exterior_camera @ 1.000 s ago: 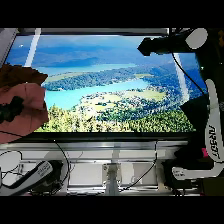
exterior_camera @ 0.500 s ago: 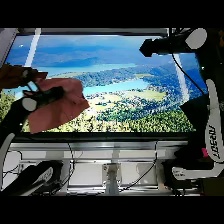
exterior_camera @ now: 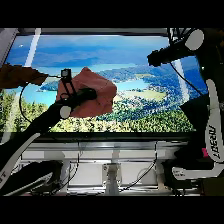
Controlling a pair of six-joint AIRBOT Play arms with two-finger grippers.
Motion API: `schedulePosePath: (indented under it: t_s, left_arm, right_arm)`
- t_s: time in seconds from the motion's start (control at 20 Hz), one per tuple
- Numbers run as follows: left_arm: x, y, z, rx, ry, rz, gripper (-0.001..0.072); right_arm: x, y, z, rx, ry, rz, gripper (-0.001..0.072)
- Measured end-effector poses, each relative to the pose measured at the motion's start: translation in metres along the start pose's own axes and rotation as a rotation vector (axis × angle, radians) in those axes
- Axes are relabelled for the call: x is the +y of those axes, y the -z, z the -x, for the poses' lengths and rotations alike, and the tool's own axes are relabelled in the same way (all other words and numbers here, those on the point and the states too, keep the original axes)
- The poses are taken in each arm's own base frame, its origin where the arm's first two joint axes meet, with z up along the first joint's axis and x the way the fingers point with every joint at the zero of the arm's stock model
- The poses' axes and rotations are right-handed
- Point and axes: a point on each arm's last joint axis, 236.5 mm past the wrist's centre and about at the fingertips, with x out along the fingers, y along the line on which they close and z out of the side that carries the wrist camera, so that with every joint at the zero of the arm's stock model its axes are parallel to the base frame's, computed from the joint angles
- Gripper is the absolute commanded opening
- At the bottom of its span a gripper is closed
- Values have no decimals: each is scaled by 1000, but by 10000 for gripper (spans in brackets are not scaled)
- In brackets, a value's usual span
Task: Fold the clothes and pants, and hang the long-sleeved shirts on hangers.
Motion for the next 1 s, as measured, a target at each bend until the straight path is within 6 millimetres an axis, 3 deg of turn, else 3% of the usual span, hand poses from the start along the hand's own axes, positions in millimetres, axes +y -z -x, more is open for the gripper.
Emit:
schedulePosePath:
  t_s: [0.1,0.15,0.25,0.3,0.4,0.55,0.65,0.8,1.0]
  left_arm:
    - [0,-1,-4,-16,1,-4,36]
    - [0,-2,-5,-23,-1,-4,103]
    - [5,-10,-4,-48,-8,-6,543]
    - [7,-17,-1,-65,-12,-5,692]
    - [13,-33,8,-103,-19,-3,704]
    - [29,-58,28,-146,-46,18,704]
    - [46,-73,45,-161,-81,22,704]
    - [82,-87,73,-160,-156,38,703]
    - [140,-84,109,-100,-281,111,702]
  right_arm:
    - [2,16,-2,62,-12,31,166]
    - [5,24,-5,92,-26,39,166]
    - [17,43,-14,155,-83,46,186]
    - [25,53,-21,184,-119,43,250]
    - [47,75,-36,240,-219,21,363]
    - [87,97,-58,268,-385,-61,366]
    - [111,106,-71,265,-463,-119,483]
    - [146,121,-90,279,-533,-164,493]
    - [181,135,-117,309,-546,-228,493]
